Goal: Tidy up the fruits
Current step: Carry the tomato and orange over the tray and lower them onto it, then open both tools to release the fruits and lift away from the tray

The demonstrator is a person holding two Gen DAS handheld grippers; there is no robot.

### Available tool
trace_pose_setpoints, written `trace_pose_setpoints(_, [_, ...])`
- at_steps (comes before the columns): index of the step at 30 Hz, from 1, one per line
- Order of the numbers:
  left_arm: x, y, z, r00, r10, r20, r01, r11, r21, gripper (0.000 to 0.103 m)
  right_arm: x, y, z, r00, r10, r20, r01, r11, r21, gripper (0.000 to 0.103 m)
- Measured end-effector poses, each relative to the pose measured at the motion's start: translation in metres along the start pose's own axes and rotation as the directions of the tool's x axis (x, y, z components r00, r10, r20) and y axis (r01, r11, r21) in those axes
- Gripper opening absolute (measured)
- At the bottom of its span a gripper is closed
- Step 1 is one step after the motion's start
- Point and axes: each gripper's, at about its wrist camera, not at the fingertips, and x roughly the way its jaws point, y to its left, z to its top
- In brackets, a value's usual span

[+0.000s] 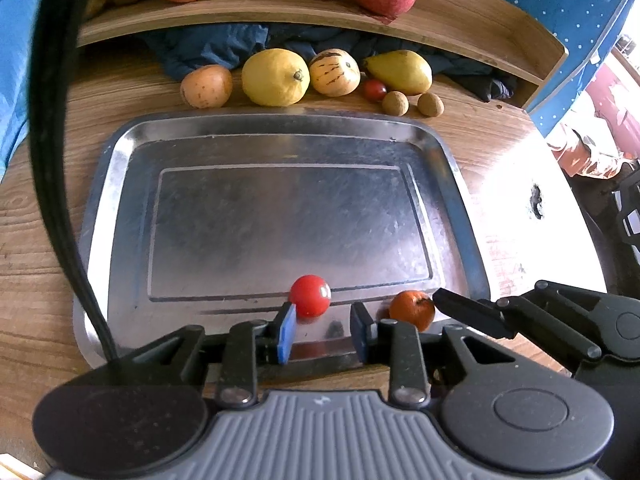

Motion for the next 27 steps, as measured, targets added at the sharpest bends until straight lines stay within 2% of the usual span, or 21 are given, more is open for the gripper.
trace_pose_setpoints(4, [-0.005,0.004,-0.003,1.000,0.000,0.010,0.000,1.000,-0.006,0.040,-0.003,0.001,0.000,1.000,-0.003,0.005,0.003,1.000,0.007,0.032])
trace_pose_setpoints(8, [-0.012,0.006,-0.003,1.000,0.004,0.028,-0.003,1.000,-0.011,0.054,-0.007,0.001,0.000,1.000,-0.008,0.013,0.008,1.000,0.012,0.042])
trace_pose_setpoints(11, [-0.018,0.008,-0.004,0.999,0.002,0.041,-0.002,1.000,-0.006,0.065,-0.011,0.000,-0.001,1.000,-0.012,0.018,0.012,1.000,0.022,0.052])
trace_pose_setpoints(13, [-0.022,0.009,-0.006,0.999,0.002,0.047,-0.002,1.000,0.002,0.078,-0.015,-0.001,-0.002,1.000,-0.014,0.019,0.014,0.999,0.034,0.064])
trace_pose_setpoints(15, [-0.026,0.011,-0.009,0.999,0.008,0.051,-0.008,1.000,0.008,0.084,-0.018,-0.002,-0.002,1.000,-0.015,0.020,0.014,0.999,0.047,0.073])
trace_pose_setpoints(19, [-0.031,0.017,-0.012,0.999,0.026,0.048,-0.026,1.000,0.004,0.090,-0.023,-0.005,-0.004,0.999,-0.029,0.023,0.028,0.998,0.055,0.088])
trace_pose_setpoints(24, [-0.036,0.026,-0.015,0.997,0.062,0.054,-0.061,0.998,-0.016,0.098,-0.025,-0.007,-0.005,0.998,-0.055,0.014,0.055,0.997,0.054,0.098])
trace_pose_setpoints(27, [-0.039,0.032,-0.016,0.995,0.087,0.051,-0.086,0.996,-0.026,0.100,-0.026,-0.009,-0.006,0.997,-0.075,0.008,0.075,0.996,0.050,0.100])
